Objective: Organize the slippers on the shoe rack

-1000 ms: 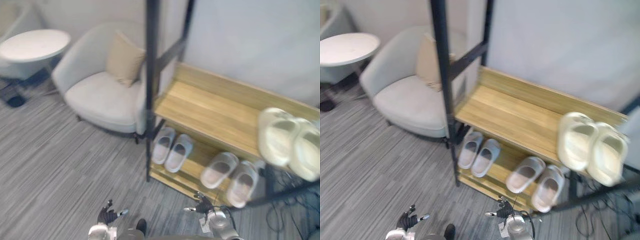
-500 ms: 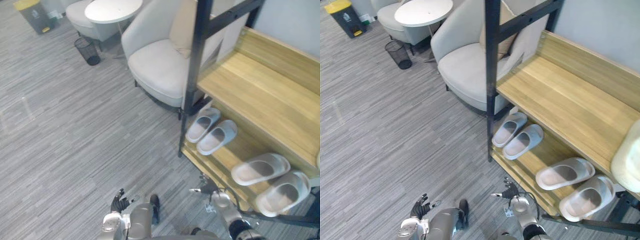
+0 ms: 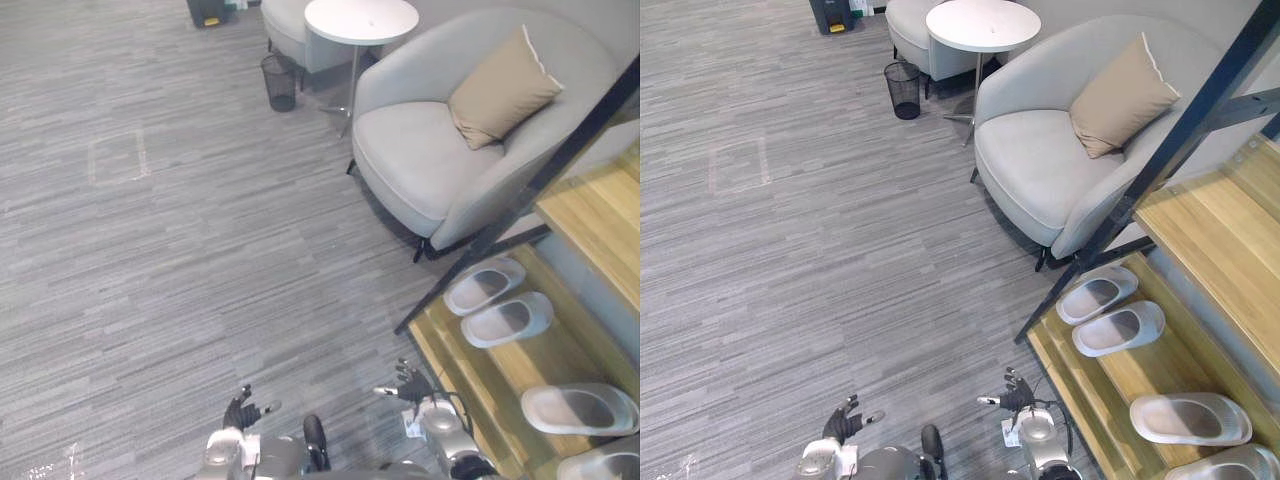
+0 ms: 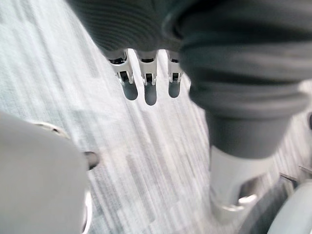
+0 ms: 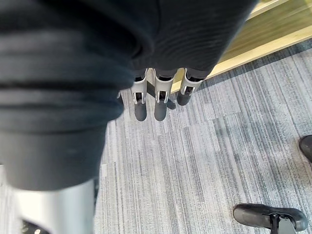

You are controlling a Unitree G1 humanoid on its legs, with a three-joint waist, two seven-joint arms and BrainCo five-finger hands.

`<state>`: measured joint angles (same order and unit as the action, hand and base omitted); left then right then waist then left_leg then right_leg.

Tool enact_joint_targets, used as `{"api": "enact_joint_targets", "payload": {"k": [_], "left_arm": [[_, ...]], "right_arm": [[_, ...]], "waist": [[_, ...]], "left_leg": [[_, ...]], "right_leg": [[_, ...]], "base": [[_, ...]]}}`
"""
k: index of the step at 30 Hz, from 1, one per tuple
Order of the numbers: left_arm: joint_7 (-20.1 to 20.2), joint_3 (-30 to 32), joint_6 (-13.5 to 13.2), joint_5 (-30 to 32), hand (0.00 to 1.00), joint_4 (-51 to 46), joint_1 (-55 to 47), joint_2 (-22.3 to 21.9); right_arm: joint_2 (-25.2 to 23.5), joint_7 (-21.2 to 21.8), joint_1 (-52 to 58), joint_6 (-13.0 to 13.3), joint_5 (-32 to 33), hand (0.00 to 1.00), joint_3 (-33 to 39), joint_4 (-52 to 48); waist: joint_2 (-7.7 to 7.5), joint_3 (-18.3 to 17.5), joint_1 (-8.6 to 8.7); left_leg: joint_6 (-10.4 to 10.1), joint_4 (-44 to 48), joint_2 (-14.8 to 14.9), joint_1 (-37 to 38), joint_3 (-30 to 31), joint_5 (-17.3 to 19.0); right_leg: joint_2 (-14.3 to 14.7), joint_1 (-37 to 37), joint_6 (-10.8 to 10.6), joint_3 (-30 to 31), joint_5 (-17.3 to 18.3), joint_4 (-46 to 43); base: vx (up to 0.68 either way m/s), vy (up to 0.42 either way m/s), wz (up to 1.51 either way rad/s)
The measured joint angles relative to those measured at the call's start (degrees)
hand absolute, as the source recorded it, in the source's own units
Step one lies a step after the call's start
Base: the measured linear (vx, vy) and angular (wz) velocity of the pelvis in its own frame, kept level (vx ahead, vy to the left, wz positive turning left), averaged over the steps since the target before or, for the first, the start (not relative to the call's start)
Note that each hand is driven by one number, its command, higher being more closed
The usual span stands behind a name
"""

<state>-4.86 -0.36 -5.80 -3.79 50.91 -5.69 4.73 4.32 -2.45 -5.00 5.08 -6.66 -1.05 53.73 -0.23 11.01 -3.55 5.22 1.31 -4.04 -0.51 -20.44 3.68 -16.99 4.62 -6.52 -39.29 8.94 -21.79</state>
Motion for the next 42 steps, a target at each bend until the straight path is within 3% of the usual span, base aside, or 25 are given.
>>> {"api": "enact_joint_targets", "payload": {"k": [1,2,4,5,7,10,13,16,18,19,20,21,24,26,27,29,30,31,32,33,34,36,38,40,42], "left_arm": [[0.0,0.0,0.0,0.0,0.00,0.2,0.0,0.0],[0.0,0.0,0.0,0.0,0.00,0.5,0.0,0.2],[0.0,-0.1,0.0,0.0,0.00,0.8,0.0,0.5],[0.0,-0.1,0.0,0.1,0.00,1.1,0.0,0.6],[0.0,0.1,0.0,0.1,0.00,1.1,0.1,0.6],[0.0,1.2,0.0,0.0,0.00,2.3,0.6,0.2],[0.0,1.8,-0.1,-0.1,0.00,2.6,0.4,0.2],[-0.3,4.0,-0.3,-1.3,0.00,1.4,-0.1,0.3],[-0.5,5.8,-0.7,-1.9,0.00,1.4,-0.3,-1.4],[-0.3,6.0,-0.7,-2.0,0.00,1.4,-0.2,-1.6],[-0.2,6.3,-0.7,-2.6,0.00,0.5,0.0,-1.7],[-0.2,7.1,-0.8,-2.6,0.00,-0.1,0.0,-1.5],[-0.2,8.4,-0.6,-3.1,0.00,-0.9,1.3,-0.9],[-0.2,8.5,-0.7,-3.0,0.00,-1.3,2.5,-0.4],[-0.2,8.7,-0.7,-3.0,0.00,-2.0,3.4,0.4],[-0.2,8.9,-0.8,-3.1,0.00,-2.0,4.2,0.7],[-0.2,8.8,-0.7,-3.1,0.00,-1.9,4.1,0.6],[-0.5,9.0,-0.5,-3.1,0.00,-2.1,5.3,1.5],[-0.5,9.7,-0.6,-3.1,0.00,-2.1,5.3,1.9],[-0.5,10.3,-0.4,-3.4,0.00,-1.8,5.3,2.1],[-0.7,10.8,0.0,-3.6,0.00,-1.6,4.5,2.3],[-0.6,10.4,0.1,-3.6,0.00,-0.8,3.4,2.6],[-0.6,9.8,0.6,-3.6,0.00,-0.2,2.8,2.9],[-0.7,9.5,1.2,-3.7,0.00,-0.2,1.2,2.9],[-0.7,9.5,1.2,-3.8,0.00,-0.3,0.4,2.5]], "right_arm": [[0.0,0.1,0.1,0.0,0.0,0.00,-0.2,0.1],[0.0,0.2,0.9,0.0,0.0,0.00,-1.1,0.1],[-0.2,0.3,2.3,0.0,0.0,0.00,-1.5,0.1],[-0.5,0.3,3.6,0.0,0.0,0.00,-1.6,0.1],[-0.5,0.4,4.2,0.0,0.0,0.00,-2.0,0.2],[-0.5,0.4,4.3,0.0,0.0,0.00,-2.7,1.3],[-0.5,0.3,4.7,0.0,0.1,0.00,-2.8,1.2],[-1.1,0.4,5.0,0.0,0.1,0.00,-3.7,1.3],[-0.8,0.5,4.3,0.0,0.1,0.00,-4.0,1.7],[-0.7,0.5,4.1,0.0,0.1,0.00,-4.1,1.7],[-0.4,0.4,3.9,0.0,0.3,0.00,-4.8,1.7],[-0.3,0.3,3.9,0.0,0.5,0.00,-6.2,1.8],[-0.6,0.0,2.6,-0.1,0.7,0.00,-6.4,1.8],[-0.2,-0.2,1.4,-0.1,1.8,0.00,-6.4,1.7],[-0.2,-0.3,0.4,-0.2,2.4,0.00,-6.4,1.6],[-0.1,-0.4,0.0,-0.1,2.6,0.00,-6.0,1.2],[0.4,-0.4,-0.1,-0.1,2.6,0.00,-5.8,1.2],[-1.0,-0.5,-0.9,-0.3,2.6,0.00,-5.9,1.4],[-1.9,-0.5,-2.7,-0.1,2.6,0.00,-5.9,1.1],[-2.3,-0.4,-3.0,0.1,2.6,0.00,-5.9,1.0],[-3.1,-0.3,-3.6,0.5,2.6,0.00,-5.9,1.0],[-3.9,0.0,-3.4,1.0,2.5,0.00,-5.9,1.0],[-4.2,0.3,-2.2,0.9,2.2,0.00,-5.9,1.0],[-4.2,0.4,-0.8,0.7,2.2,0.00,-6.0,0.9],[-3.8,0.5,0.7,0.6,2.2,0.00,-5.9,0.9]], "waist": [[0.02,0.0,0.07],[-0.10,0.0,0.23],[-0.27,0.0,0.41],[0.12,0.1,0.58],[-0.14,0.1,0.59],[0.08,0.3,1.08],[-0.84,-0.2,1.43],[-3.09,-1.5,1.27],[0.10,-1.6,0.16],[0.53,-1.4,0.43],[1.27,-0.8,0.05],[1.21,-0.5,-0.51],[-1.02,0.6,-0.94],[-2.06,1.3,-1.59],[-3.50,2.2,-1.68],[-4.21,2.6,-2.04],[-3.77,2.3,-2.13],[-6.91,2.9,-2.01],[-7.09,3.0,-2.61],[-7.09,3.0,-2.80],[-6.89,3.0,-3.20],[-6.11,3.0,-3.31],[-5.26,3.5,-3.07],[-4.76,3.4,-2.73],[-4.08,3.3,-1.93]], "left_leg": [[0.0,-0.5,0.0,0.5,0.2,0.0],[0.0,-0.6,-0.2,0.9,1.0,0.0],[-0.2,-1.2,-0.1,2.7,3.2,-0.2],[-0.5,-1.1,0.3,2.9,5.4,-0.3],[-0.6,-1.0,0.5,2.6,7.5,-0.4],[-1.2,-1.1,1.3,2.2,12.4,-0.8],[-1.3,0.2,0.4,1.6,17.1,-0.2],[-2.7,11.4,-1.6,-3.0,21.8,6.1],[-7.0,26.1,2.2,-8.9,20.5,12.1],[-7.3,30.8,3.4,-10.8,18.4,12.1],[-7.9,41.1,7.9,-14.5,11.7,11.7],[-6.3,47.6,12.9,-15.8,5.1,12.2],[-4.8,52.9,18.2,-19.1,-0.9,14.1],[-5.3,50.7,18.1,-21.8,-1.2,14.5],[-5.3,44.1,16.6,-24.3,-1.2,14.0],[-4.6,28.1,13.9,-25.5,-1.5,7.2],[-1.8,21.3,13.0,-24.7,-1.3,-2.9],[-0.3,21.1,9.6,-24.5,-1.8,-1.2],[-0.1,23.5,9.8,-25.4,-0.9,1.1],[0.0,24.9,10.0,-25.4,-0.8,2.4],[0.3,28.6,10.7,-23.5,-0.7,6.6],[-1.5,29.4,11.2,-18.8,0.6,11.8],[-3.0,28.5,11.2,-13.5,2.1,15.2],[-3.1,24.6,11.2,-7.3,2.1,15.9],[-3.1,19.7,10.5,-1.8,2.2,15.7]], "right_leg": [[-0.7,-0.7,0.1,0.0,0.0,-2.3],[-3.3,-3.0,1.9,0.9,-0.5,-10.3],[-3.5,-6.4,3.1,5.5,0.8,-16.5],[-1.5,-7.9,2.3,8.5,3.7,-16.5],[0.9,-10.0,1.7,10.8,5.1,-13.5],[7.8,-13.6,-0.3,20.8,3.0,-2.2],[9.0,-14.7,1.3,24.4,0.7,0.0],[9.0,-11.8,4.2,22.7,0.1,4.9],[11.8,-7.7,6.7,18.9,1.2,8.4],[12.1,-6.7,6.8,18.0,1.5,9.1],[13.4,-4.0,7.1,16.4,1.8,10.6],[14.1,-1.1,6.8,15.6,2.6,11.6],[12.8,4.8,5.5,13.7,4.0,14.5],[11.2,6.3,4.8,12.8,4.3,15.4],[9.0,7.4,4.2,11.2,4.3,15.6],[7.0,8.8,1.7,9.1,4.4,15.1],[7.0,10.1,-0.3,8.4,5.1,15.2],[4.8,10.2,0.1,8.7,4.1,15.7],[6.5,10.2,0.3,10.7,0.0,17.2],[6.8,10.7,0.0,10.5,-1.6,17.4],[6.1,12.5,-3.1,10.7,-5.2,14.2],[3.0,8.1,-4.5,13.9,-6.7,-4.6],[1.4,-0.2,-0.4,15.0,-4.1,-27.1],[2.0,-6.0,3.0,13.7,-1.3,-34.6],[3.0,-13.7,5.4,11.0,2.4,-30.9]], "base": [[-0.15,0.079,0.16],[-0.09,0.052,0.16],[-0.06,0.041,0.42],[-0.04,0.001,0.53],[-0.02,-0.068,0.61],[-0.01,-0.075,0.80],[0.07,-0.137,1.10],[0.21,-0.187,1.14],[0.24,-0.135,0.56],[0.26,-0.089,0.55],[0.35,-0.087,0.46],[0.31,-0.070,0.36],[0.43,-0.009,0.40],[0.33,0.095,0.26],[0.54,0.246,0.48],[0.49,0.243,0.47],[0.45,0.197,0.77],[0.65,0.264,0.77],[0.50,0.173,0.60],[0.60,0.233,0.12],[0.50,0.222,0.06],[0.50,0.271,0.08],[0.43,0.202,0.12],[0.32,0.102,0.08],[0.36,0.088,0.09]]}}
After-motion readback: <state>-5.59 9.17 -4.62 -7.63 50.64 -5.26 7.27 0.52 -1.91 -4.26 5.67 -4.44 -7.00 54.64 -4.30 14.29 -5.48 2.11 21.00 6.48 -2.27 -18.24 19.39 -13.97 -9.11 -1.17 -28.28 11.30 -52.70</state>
